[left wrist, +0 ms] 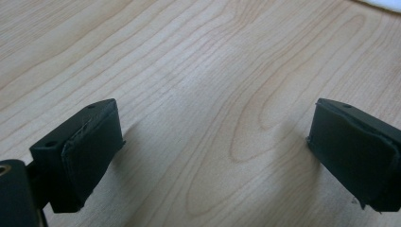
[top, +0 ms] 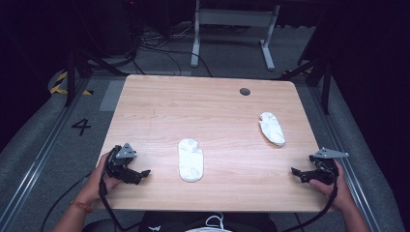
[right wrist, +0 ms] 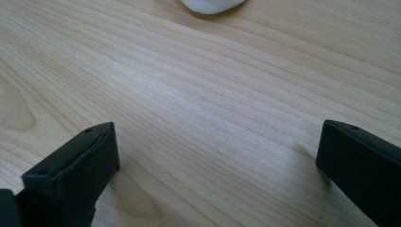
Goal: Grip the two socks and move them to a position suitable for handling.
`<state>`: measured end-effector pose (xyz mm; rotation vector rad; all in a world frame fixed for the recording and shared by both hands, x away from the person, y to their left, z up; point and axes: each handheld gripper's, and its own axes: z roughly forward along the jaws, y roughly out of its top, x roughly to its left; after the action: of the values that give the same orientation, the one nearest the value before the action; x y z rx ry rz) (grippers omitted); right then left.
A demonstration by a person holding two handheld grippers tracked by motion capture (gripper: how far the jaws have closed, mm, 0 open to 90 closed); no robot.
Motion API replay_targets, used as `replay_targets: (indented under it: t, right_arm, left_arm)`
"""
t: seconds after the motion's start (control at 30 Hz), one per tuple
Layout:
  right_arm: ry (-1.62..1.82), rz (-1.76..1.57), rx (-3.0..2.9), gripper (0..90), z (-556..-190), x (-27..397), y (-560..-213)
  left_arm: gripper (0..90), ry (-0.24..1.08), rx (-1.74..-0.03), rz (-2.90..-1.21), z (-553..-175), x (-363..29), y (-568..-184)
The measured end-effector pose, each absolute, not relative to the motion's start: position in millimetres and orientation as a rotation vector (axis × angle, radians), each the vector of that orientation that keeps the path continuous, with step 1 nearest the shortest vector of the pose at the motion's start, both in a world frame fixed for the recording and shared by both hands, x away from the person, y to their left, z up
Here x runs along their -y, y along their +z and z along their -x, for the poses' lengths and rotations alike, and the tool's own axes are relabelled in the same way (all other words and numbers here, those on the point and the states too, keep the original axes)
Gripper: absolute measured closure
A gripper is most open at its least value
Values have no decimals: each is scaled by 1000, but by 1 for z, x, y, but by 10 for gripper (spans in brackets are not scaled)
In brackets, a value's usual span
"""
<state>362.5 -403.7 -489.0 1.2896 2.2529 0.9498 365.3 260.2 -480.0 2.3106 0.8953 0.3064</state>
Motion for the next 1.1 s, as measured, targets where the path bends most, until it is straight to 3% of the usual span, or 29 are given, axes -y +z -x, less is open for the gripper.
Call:
replay_targets:
  t: [0.1, 0.27, 0.5, 0.63, 0.87, 1.1]
  right_arm:
    - [950, -1290, -2253, 5, -362, 404, -489]
    - [949, -1294, -2250, 5, -362, 404, -489]
    - [948, -1305, -2242, 6, -361, 404, -489]
    - [944, -1306, -2239, 6, -361, 404, -489]
    - [943, -1308, -2237, 7, -361, 404, -489]
    - [945, -1310, -2236, 7, -361, 404, -489]
  left_arm:
    - [49, 301, -913, -2338, -367, -257, -477]
    - [185, 319, -913, -2371, -366, -250, -470]
    - [171, 315, -867, -2344, -361, -232, -461]
    - [157, 304, -635, -2337, -352, -211, -452]
    - [186, 299, -557, -2376, -356, -176, -449]
    - [366, 213, -487, -2371, -368, -140, -454]
